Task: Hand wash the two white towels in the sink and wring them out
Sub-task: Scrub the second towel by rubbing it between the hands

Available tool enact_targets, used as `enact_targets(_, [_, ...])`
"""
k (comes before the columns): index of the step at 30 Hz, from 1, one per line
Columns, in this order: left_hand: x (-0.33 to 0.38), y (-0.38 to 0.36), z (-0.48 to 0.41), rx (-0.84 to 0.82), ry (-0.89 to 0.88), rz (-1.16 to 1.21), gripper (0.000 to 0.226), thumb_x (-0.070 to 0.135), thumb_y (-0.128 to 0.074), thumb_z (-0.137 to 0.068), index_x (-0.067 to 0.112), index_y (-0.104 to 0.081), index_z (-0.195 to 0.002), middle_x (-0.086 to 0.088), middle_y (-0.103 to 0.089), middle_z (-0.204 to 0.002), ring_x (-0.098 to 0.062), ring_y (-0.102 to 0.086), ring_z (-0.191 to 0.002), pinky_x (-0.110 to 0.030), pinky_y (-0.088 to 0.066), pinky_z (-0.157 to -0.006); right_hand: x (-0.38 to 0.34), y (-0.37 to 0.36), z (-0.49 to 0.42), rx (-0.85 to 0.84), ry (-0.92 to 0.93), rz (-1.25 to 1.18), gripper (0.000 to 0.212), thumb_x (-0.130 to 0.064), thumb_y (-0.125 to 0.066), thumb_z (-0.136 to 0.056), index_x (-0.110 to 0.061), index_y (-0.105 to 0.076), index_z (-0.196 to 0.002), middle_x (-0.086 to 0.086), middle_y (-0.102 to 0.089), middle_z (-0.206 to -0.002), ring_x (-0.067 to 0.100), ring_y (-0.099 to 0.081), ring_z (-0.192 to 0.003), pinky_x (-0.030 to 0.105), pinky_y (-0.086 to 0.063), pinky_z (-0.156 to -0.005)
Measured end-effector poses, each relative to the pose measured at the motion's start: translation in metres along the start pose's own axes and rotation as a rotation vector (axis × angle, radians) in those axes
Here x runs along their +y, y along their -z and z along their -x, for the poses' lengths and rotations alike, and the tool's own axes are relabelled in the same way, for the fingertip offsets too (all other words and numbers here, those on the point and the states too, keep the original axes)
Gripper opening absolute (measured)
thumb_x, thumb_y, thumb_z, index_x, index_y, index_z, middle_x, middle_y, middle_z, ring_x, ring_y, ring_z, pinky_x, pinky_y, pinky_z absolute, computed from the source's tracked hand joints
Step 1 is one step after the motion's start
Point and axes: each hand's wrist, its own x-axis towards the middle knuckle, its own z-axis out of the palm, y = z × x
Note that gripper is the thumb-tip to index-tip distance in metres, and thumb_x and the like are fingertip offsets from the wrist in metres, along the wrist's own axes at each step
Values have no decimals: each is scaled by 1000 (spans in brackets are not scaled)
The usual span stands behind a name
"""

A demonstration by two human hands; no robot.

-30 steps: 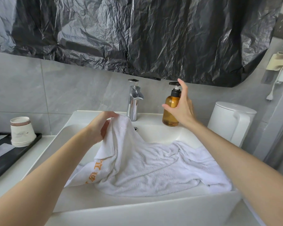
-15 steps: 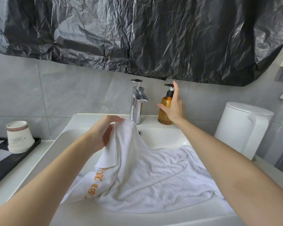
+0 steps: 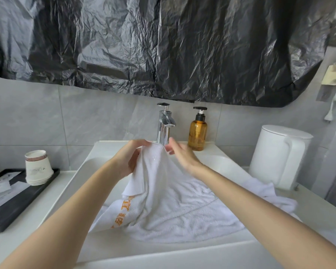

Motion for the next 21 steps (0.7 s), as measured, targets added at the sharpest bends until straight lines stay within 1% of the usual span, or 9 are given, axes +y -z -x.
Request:
enact_targets(2, [4,-2,5,-27,-21,13,25,20,-53,-88,12,-71,-73,-7,-69,-72,-20,-63,-59,-28,-45,-65,-5,-5,7,-186,-45,4,67,-60,-28,-98,-11,-57,-133,-1,-56,-134,12,-47,-128,29,-31,-108])
enact_targets(3, [6,-2,7,-29,-26,23,27,20,-53,-88,12,-72,-72,-6,-70,-72,-20,-64,-61,-28,-46,-66,-4,-8,7,-197,-32,2,72,-60,-31,-98,-1,-51,-134,2,-56,-135,14,-47,-128,29,-32,-107])
enact_targets(6, [7,-1,5,-7,-51,37,25,23,-54,-89,18,-76,-79,-2,-72,-82,-19,-62,-75,-29,-44,-74,-4,-13,4,-18,82,-63,65,-52,-45,-97,11,-58,-109,15,-68,-105,18,-60,-94,37,-42,-83])
enact_targets(8, [0,-2,-2,63,-89,-76,26,35,-58,-92,16,-72,-103,-1,-73,-98,-16,-60,-81,-26,-43,-74,-6,-11,3,82,133,-154,46,-43,-45,-99,-1,-52,-83,11,-51,-71,10,-43,-71,32,-31,-68])
enact_targets(10, [-12,-5,-9,73,-72,-243,47,56,-50,-94,15,-69,-107,-4,-73,-107,-17,-66,-88,-28,-49,-80,-8,-7,5,131,166,-212,34,-36,-44,-102,-15,-39,-76,-3,-26,-67,6,-28,-61,25,-24,-58])
enact_targets(12, [-25,-12,-9,10,-19,-404,60,65,-32,-96,20,-71,-109,1,-73,-110,-16,-67,-100,-32,-49,-95,-8,-2,6,161,203,-221,36,-32,-45,-102,-19,-32,-71,-7,-21,-65,3,-23,-55,21,-21,-51])
enact_targets(14, [-30,-18,-8,49,-64,-481,63,62,-25,-99,19,-69,-115,0,-71,-114,-17,-66,-106,-35,-47,-101,-7,-1,6,193,194,-226,41,-33,-46,-102,-21,-29,-67,-8,-20,-62,3,-22,-51,21,-19,-49])
enact_targets(18, [-21,-33,-6,238,-212,-206,53,48,-29,-104,12,-68,-105,-7,-72,-102,-19,-69,-92,-29,-53,-76,-11,-9,12,277,144,-168,48,-34,-48,-100,-20,-27,-59,-10,-25,-52,6,-26,-49,26,-22,-50])
enact_targets(21, [-16,-49,-9,332,-269,-220,54,41,-25,-106,15,-69,-89,-8,-70,-91,-19,-66,-85,-26,-50,-67,-18,-26,28,249,196,-83,49,-31,-48,-100,-20,-32,-55,-8,-35,-47,4,-39,-45,21,-30,-51])
